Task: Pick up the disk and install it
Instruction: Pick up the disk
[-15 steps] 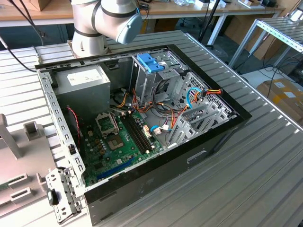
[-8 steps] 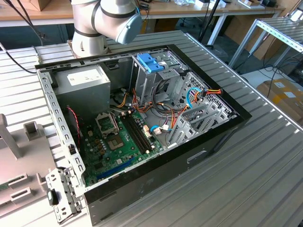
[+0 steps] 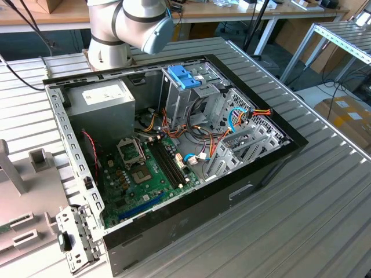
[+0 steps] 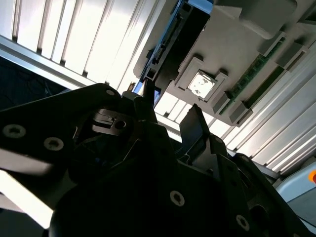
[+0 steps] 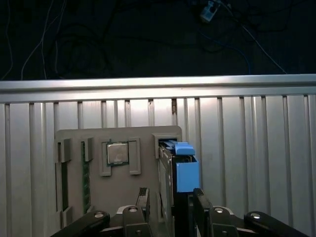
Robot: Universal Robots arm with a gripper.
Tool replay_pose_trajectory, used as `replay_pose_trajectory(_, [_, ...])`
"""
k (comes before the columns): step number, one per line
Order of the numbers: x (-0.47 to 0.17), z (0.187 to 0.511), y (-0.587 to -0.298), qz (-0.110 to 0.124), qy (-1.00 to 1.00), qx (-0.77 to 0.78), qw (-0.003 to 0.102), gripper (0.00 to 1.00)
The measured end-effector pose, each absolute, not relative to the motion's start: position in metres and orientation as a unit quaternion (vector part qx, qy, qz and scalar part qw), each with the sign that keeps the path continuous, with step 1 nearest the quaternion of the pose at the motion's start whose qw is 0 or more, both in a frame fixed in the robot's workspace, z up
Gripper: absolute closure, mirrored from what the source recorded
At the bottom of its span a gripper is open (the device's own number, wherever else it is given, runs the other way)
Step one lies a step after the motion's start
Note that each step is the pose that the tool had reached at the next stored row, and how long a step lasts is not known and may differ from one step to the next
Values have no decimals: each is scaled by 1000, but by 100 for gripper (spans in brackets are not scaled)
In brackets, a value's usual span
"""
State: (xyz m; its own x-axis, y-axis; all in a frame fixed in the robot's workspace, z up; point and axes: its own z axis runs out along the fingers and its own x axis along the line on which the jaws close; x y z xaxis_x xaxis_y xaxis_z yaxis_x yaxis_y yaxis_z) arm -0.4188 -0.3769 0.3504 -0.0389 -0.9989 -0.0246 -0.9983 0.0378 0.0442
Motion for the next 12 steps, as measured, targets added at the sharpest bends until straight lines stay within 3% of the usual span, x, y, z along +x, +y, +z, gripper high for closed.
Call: replay_pose_trajectory(12, [-424,340,-364,-24,-698,715,7,52])
